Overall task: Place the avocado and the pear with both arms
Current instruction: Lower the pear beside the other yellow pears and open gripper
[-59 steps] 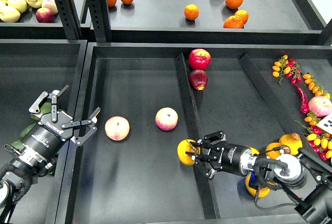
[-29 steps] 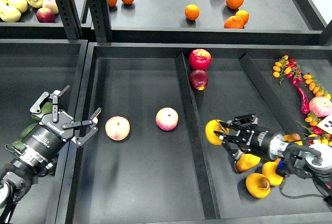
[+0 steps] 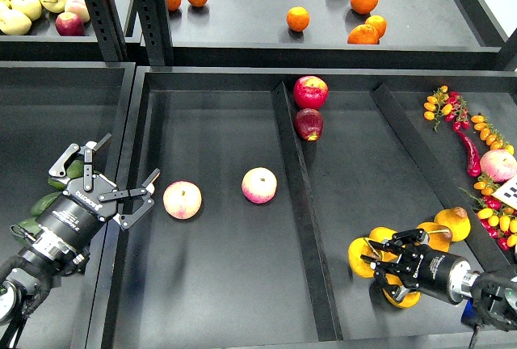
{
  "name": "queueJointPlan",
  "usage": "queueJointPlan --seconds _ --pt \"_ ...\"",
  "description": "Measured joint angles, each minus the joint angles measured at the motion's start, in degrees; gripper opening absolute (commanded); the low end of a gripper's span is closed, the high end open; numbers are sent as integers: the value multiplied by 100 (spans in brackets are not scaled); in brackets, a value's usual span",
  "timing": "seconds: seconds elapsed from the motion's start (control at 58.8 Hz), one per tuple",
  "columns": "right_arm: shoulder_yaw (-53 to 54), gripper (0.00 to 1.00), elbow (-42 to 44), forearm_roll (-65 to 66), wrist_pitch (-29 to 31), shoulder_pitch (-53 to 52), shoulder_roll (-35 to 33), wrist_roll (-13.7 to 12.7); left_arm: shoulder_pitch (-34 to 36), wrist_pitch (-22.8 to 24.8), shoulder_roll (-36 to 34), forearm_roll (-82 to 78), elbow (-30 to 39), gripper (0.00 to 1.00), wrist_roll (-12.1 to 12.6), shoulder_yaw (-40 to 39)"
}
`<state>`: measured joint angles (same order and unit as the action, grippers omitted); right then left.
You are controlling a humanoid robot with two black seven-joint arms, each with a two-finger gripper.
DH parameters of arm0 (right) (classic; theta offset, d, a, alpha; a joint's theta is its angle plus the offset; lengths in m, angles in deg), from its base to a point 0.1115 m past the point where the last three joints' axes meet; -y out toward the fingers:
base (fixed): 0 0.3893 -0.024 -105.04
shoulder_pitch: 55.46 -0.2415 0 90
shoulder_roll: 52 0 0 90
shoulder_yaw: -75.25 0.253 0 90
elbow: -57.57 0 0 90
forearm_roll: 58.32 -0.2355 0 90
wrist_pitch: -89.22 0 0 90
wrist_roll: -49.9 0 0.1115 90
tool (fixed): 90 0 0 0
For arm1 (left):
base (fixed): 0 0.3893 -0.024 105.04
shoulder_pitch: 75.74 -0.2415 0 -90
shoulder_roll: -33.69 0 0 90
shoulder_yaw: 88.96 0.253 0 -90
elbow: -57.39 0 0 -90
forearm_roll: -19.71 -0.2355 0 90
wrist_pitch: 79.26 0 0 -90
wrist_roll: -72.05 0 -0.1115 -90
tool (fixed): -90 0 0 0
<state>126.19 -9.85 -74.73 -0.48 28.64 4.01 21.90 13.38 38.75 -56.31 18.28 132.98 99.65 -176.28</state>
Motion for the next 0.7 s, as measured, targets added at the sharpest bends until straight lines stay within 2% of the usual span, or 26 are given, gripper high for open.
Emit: queueJointPlan --seconds 0.289,0.391,0.459,0.697 --pt "-101 24 206 129 174 127 56 0 0 0 0 -7 0 99 0 5" --pt "-124 33 219 137 194 140 65 0 0 0 0 -7 0 100 0 5" --pt "-127 45 222 146 197 142 93 0 0 0 0 -7 -4 100 -7 16" --pt "-128 66 297 226 198 142 146 0 -1 0 0 -6 -9 100 -32 35"
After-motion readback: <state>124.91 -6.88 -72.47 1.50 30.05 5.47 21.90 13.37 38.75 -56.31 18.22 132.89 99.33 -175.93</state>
